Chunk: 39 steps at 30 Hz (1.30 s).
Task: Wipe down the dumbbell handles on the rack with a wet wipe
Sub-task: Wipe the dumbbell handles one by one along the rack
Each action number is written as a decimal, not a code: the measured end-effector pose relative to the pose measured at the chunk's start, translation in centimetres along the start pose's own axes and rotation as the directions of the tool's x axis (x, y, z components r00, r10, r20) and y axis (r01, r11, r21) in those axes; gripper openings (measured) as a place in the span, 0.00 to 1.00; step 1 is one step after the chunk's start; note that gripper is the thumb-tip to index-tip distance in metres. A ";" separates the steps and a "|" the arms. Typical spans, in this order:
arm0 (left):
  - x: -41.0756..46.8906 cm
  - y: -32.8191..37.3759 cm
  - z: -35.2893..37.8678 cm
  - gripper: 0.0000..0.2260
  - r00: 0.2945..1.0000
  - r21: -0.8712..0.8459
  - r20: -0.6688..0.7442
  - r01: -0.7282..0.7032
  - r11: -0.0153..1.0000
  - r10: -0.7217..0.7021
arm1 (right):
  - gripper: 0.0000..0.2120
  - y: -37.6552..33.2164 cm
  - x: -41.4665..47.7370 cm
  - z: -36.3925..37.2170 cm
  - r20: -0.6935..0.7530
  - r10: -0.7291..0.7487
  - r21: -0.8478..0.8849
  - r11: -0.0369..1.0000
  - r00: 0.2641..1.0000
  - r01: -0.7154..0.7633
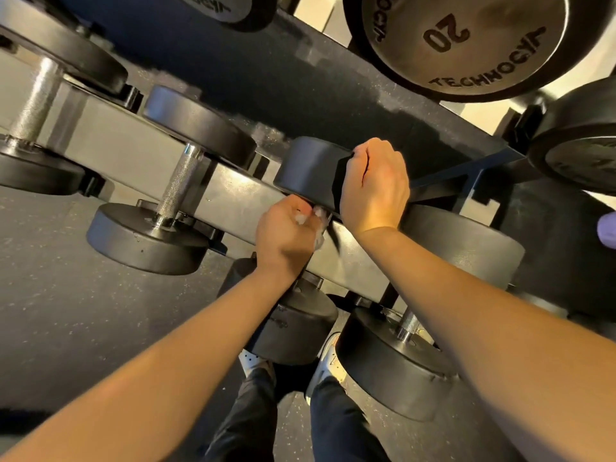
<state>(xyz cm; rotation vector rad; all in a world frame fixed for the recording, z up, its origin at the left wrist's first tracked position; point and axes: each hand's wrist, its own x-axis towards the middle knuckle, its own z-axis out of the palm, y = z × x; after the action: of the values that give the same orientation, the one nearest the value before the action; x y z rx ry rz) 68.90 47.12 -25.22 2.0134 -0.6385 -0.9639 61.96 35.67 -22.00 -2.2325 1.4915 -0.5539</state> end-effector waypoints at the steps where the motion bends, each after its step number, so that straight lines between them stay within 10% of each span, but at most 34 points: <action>1: 0.0 -0.7 0.1 0.10 0.999 0.087 -0.040 -0.013 0.996 0.016 | 0.20 0.1 0.0 0.1 0.001 0.001 0.005 1.000 1.000 -0.001; 17: 0.7 -1.7 -1.0 0.05 0.961 -0.169 0.100 0.273 0.947 -0.259 | 0.17 0.5 0.0 0.4 -0.036 -0.018 0.059 0.998 0.999 0.020; 24: 0.5 -1.6 -4.7 0.04 0.840 0.419 0.396 0.194 0.887 -0.370 | 0.16 0.6 0.1 0.4 -0.034 -0.015 0.062 0.998 0.999 0.017; 29: 0.4 0.4 -1.7 0.02 0.965 -0.138 0.080 0.258 0.956 -0.249 | 0.16 0.6 0.0 0.4 -0.039 -0.014 0.079 0.997 0.999 0.017; 34: -1.2 0.5 0.9 0.06 0.989 0.334 0.099 -0.139 0.932 0.112 | 0.16 0.5 0.0 0.3 -0.038 -0.013 0.084 0.996 0.999 0.016; 39: -2.0 -0.4 -0.8 0.05 0.966 0.567 0.257 -0.128 0.814 -0.027 | 0.17 0.5 0.1 0.1 -0.025 -0.015 0.077 0.997 1.000 0.017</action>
<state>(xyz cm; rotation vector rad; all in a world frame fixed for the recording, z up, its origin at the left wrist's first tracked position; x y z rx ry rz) 68.36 49.11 -24.39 2.3962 -1.2501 -1.0959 61.69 35.43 -22.36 -2.1880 1.4408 -0.6351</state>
